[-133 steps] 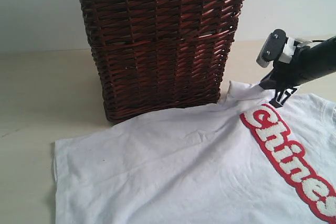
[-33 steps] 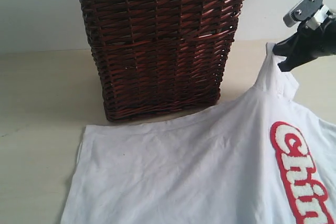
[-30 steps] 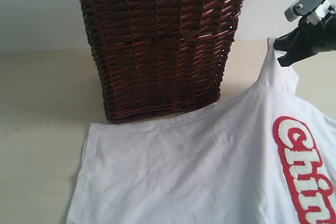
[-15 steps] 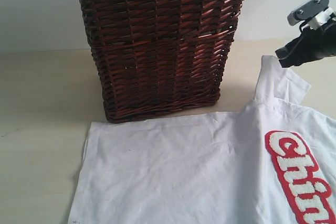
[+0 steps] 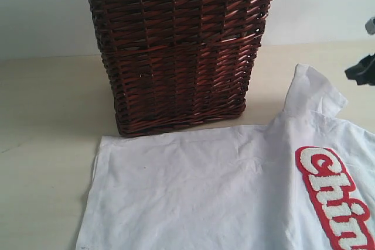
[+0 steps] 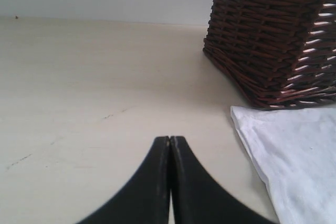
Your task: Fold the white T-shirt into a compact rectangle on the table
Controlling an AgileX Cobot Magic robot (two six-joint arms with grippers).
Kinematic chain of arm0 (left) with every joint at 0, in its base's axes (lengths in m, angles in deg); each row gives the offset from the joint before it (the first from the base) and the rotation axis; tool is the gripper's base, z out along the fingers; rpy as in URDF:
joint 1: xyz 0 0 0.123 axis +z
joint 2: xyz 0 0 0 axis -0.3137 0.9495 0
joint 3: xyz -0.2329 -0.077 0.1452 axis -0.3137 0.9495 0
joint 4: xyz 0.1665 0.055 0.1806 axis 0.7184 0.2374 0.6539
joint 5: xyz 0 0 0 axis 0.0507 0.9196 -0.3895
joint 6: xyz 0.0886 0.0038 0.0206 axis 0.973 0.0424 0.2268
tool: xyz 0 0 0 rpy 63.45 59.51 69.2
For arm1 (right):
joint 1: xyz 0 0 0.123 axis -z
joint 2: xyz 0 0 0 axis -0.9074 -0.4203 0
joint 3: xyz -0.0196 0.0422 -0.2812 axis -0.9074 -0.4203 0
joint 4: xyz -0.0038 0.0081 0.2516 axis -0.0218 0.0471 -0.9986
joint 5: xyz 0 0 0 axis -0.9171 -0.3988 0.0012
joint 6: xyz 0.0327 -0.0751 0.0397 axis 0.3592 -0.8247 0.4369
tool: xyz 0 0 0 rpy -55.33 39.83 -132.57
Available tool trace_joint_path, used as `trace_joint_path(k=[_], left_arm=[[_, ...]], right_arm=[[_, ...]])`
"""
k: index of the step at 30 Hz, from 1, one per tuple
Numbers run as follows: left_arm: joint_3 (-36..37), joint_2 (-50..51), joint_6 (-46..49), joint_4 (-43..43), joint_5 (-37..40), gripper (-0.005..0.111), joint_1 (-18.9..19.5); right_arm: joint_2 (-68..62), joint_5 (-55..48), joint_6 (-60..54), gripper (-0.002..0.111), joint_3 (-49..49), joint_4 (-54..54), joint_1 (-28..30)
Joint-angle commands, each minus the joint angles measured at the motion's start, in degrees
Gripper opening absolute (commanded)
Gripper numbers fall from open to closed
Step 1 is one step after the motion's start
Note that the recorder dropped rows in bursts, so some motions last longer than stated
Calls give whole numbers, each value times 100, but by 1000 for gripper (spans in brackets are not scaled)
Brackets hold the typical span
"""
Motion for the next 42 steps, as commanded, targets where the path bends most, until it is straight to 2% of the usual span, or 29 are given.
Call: trace_joint_path(k=[1, 6, 12, 18, 20, 24, 25, 35, 42], left_arm=[[-3, -39, 14, -25, -28, 0, -45], [-3, -39, 14, -25, -28, 0, -45], [-3, -39, 14, -25, -28, 0, -45], [-3, -39, 14, -25, -28, 0, -45], [-3, -39, 14, -25, -28, 0, -45], [-3, -39, 14, -25, -28, 0, -45], [-3, -39, 14, -25, -28, 0, -45], [-3, -39, 14, -25, -28, 0, -45], [-3, -39, 14, -25, -28, 0, -45]], right_arm=[[-311, -395, 162, 53, 15, 912, 111], [-754, -196, -1030, 53, 37, 164, 98], [-1062, -132, -1856, 53, 51, -891, 98], [-1385, -376, -1900, 49, 252, -1441, 71], [-1417, -418, -1900, 40, 252, -1512, 71], [-1387, -422, -1900, 4, 252, -1488, 71], [-1344, -401, -1884, 0, 252, -1488, 71], [-481, -53, -1873, 0, 273, -1702, 71], [-111, -84, -1873, 0, 787, -1728, 71]])
